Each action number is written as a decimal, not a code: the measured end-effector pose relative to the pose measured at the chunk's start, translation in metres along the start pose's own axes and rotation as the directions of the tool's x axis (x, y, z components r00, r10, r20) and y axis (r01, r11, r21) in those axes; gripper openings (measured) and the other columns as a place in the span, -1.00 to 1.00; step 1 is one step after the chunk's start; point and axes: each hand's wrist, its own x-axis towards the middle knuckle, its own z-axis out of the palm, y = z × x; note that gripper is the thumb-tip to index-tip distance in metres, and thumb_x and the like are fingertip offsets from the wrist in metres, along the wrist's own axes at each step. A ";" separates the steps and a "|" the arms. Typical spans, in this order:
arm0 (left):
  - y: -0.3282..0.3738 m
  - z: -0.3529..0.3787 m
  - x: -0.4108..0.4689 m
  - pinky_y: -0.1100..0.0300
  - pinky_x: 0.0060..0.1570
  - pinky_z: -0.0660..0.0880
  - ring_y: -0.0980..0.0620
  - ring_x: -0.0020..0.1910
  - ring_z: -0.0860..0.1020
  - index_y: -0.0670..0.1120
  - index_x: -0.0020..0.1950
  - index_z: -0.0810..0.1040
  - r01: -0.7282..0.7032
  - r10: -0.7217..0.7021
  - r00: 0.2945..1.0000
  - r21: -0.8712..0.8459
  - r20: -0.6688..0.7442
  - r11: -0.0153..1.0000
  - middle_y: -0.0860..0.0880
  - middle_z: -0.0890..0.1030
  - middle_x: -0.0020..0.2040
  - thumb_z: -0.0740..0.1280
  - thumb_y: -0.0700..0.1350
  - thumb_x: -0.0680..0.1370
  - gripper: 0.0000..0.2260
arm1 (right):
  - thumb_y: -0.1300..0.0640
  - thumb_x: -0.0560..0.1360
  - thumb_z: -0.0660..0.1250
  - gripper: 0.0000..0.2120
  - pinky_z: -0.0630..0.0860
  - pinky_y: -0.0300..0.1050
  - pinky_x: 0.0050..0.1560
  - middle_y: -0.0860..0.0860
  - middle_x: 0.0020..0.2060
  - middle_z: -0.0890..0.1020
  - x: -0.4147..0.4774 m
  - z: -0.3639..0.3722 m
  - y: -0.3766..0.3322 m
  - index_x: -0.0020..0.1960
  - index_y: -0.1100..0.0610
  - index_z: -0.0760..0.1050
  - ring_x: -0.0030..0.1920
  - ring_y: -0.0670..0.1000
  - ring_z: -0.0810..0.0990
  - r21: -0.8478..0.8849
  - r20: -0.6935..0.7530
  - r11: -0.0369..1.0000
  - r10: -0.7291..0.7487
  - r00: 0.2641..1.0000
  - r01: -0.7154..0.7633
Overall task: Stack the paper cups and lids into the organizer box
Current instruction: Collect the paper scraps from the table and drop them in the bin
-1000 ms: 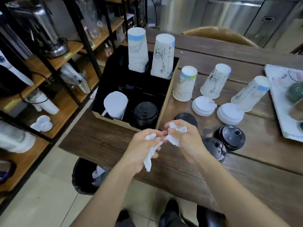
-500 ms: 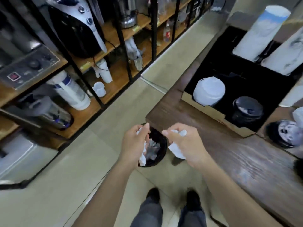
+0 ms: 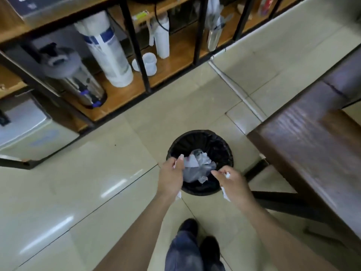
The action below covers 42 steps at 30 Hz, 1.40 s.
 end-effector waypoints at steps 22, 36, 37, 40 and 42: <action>-0.178 0.093 0.137 -0.01 0.27 0.26 -0.17 0.32 0.36 -0.09 0.39 0.28 -0.473 -0.025 0.864 0.830 0.502 0.296 -0.16 0.42 0.33 0.17 0.05 0.55 -0.56 | -0.23 0.35 0.34 -0.08 -0.08 0.09 0.41 -0.03 0.53 0.01 0.155 0.068 0.157 0.50 -0.14 -0.16 0.52 0.02 -0.04 -0.813 0.358 0.527 0.116 0.927 0.248; 0.062 -0.066 -0.001 0.03 0.35 0.25 -0.07 0.38 0.32 -0.03 0.42 0.31 -0.433 0.361 0.895 0.707 0.262 0.559 -0.07 0.41 0.41 0.24 0.07 0.52 -0.51 | -0.20 0.45 0.26 -0.21 0.11 0.08 0.42 0.03 0.51 0.16 -0.033 0.001 -0.105 0.52 -0.09 -0.10 0.47 0.08 0.18 -0.575 0.308 0.632 -0.420 0.853 0.519; 0.082 -0.077 -0.012 0.03 0.35 0.25 -0.07 0.38 0.32 -0.03 0.42 0.31 -0.448 0.391 0.884 0.702 0.255 0.554 -0.06 0.40 0.41 0.24 0.07 0.52 -0.51 | -0.21 0.45 0.25 -0.20 0.11 0.08 0.41 0.04 0.50 0.18 -0.046 -0.005 -0.124 0.52 -0.11 -0.13 0.46 0.09 0.19 -0.575 0.309 0.608 -0.458 0.834 0.547; 0.141 -0.102 -0.041 0.01 0.34 0.27 -0.06 0.37 0.34 -0.06 0.42 0.31 -0.508 0.486 0.838 0.680 0.247 0.529 -0.06 0.41 0.40 0.25 0.06 0.52 -0.51 | -0.26 0.44 0.22 -0.19 0.11 0.06 0.39 0.03 0.49 0.20 -0.077 -0.028 -0.173 0.50 -0.16 -0.20 0.45 0.08 0.22 -0.591 0.273 0.537 -0.569 0.776 0.602; 0.177 -0.109 -0.058 0.06 0.32 0.27 -0.04 0.36 0.33 -0.05 0.42 0.31 -0.545 0.530 0.809 0.664 0.255 0.512 -0.04 0.41 0.40 0.24 0.08 0.52 -0.51 | -0.30 0.43 0.20 -0.18 0.14 0.05 0.39 0.02 0.49 0.20 -0.093 -0.048 -0.201 0.49 -0.18 -0.22 0.45 0.07 0.22 -0.612 0.236 0.498 -0.627 0.743 0.615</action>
